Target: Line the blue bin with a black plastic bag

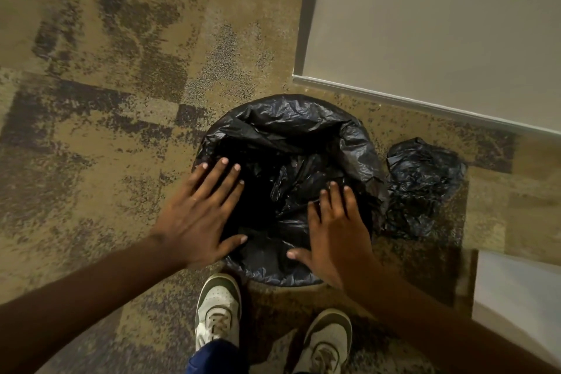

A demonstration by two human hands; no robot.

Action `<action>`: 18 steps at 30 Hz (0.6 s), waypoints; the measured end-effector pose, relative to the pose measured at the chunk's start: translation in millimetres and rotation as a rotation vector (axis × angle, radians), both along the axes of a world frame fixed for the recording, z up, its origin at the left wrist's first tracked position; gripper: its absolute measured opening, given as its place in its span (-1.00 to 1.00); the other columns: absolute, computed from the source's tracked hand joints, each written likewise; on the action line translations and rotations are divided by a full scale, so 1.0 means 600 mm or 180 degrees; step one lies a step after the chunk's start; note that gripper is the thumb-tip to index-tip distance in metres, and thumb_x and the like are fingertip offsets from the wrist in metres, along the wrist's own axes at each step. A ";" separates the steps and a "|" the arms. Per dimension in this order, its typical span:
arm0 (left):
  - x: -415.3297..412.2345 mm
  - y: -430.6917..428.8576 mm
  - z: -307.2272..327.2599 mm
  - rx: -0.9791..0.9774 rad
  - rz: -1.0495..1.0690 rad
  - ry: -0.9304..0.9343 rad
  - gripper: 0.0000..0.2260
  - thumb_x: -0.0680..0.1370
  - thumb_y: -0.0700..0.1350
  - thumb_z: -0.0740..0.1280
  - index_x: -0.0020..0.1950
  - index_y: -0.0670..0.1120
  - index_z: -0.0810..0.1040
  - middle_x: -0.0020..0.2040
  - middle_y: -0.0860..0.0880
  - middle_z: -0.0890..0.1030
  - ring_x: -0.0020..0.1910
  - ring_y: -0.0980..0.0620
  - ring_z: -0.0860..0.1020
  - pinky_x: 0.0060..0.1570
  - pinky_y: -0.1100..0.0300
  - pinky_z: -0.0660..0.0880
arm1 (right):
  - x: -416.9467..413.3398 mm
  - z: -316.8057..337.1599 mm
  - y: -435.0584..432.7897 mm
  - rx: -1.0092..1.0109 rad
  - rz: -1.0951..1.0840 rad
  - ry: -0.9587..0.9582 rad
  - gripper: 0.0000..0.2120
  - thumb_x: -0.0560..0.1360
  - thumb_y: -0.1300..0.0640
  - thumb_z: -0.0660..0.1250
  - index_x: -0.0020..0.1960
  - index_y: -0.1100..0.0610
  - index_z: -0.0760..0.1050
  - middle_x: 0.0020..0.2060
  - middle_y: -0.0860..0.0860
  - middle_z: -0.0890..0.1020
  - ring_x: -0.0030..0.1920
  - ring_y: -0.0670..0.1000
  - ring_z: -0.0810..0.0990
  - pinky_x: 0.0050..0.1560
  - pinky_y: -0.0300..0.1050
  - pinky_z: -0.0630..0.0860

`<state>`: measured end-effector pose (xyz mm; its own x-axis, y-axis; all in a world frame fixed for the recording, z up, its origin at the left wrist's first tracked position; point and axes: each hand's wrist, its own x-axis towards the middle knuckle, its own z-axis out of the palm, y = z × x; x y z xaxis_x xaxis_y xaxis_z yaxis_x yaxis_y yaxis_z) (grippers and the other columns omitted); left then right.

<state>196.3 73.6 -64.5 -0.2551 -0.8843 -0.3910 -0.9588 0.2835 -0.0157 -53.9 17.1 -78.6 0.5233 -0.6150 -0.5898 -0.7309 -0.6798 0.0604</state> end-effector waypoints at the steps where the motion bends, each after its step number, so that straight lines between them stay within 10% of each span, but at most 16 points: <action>1: 0.002 0.004 -0.002 0.0056 -0.0010 -0.0014 -0.19 0.46 0.40 0.05 0.46 -0.20 0.32 0.53 -0.25 0.22 0.55 -0.25 0.01 0.49 -0.19 -0.02 | -0.011 0.002 0.006 0.0047 -0.0108 0.0038 0.02 0.35 -0.53 -0.25 0.53 0.21 0.01 0.52 0.32 0.01 0.51 0.33 -0.22 0.40 0.31 -0.40; 18: -0.009 0.022 0.021 0.0289 0.0056 0.0000 -0.16 0.44 0.47 0.05 0.48 -0.13 0.31 0.49 -0.30 0.27 0.47 -0.40 0.16 0.38 -0.36 0.16 | -0.023 0.017 0.012 -0.0310 -0.1547 -0.0332 -0.05 0.35 -0.51 -0.05 0.52 0.11 0.07 0.49 0.36 0.03 0.47 0.46 -0.15 0.23 0.56 0.04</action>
